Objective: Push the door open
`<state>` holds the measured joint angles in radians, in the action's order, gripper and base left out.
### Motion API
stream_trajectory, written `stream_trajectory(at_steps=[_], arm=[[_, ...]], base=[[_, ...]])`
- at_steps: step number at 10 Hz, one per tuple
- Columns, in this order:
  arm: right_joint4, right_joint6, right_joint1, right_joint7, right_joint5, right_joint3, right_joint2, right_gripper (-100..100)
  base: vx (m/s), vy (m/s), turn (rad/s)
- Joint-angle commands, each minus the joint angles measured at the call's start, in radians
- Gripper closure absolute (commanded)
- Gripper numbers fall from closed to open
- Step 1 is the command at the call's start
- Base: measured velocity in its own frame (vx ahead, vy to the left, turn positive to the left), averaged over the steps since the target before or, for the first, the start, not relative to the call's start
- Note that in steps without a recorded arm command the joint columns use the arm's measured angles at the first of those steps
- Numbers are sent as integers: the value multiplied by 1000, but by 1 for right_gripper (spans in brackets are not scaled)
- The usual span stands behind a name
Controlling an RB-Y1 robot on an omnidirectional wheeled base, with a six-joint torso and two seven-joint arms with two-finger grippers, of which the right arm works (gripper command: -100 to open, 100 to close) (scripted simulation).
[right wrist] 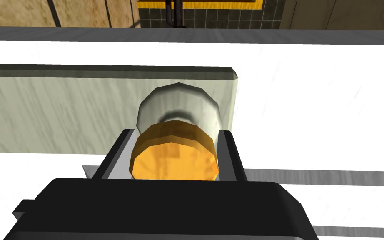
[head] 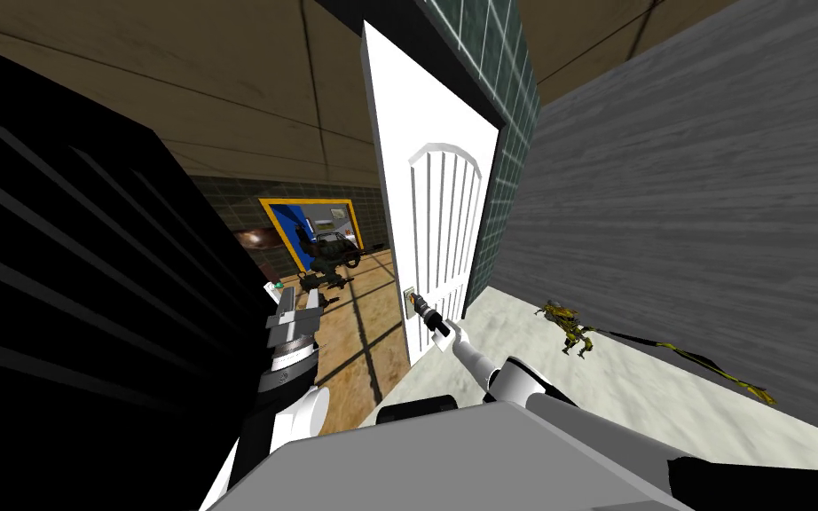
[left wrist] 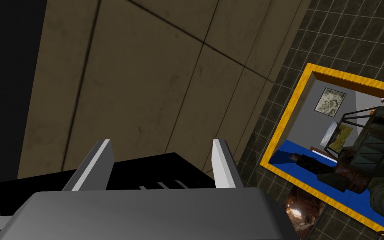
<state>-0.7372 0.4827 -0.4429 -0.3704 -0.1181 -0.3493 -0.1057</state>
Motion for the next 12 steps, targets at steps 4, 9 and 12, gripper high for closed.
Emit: stream_trajectory(at_steps=[4,9,12], arm=[[5,1,-9,26,13,51,-7,100],[16,-3,-8,59,30,115,-14,100],[21,-5,-7,75,38,144,-17,100]], base=[[142,146,-35],[135,156,-52],[124,123,-58]])
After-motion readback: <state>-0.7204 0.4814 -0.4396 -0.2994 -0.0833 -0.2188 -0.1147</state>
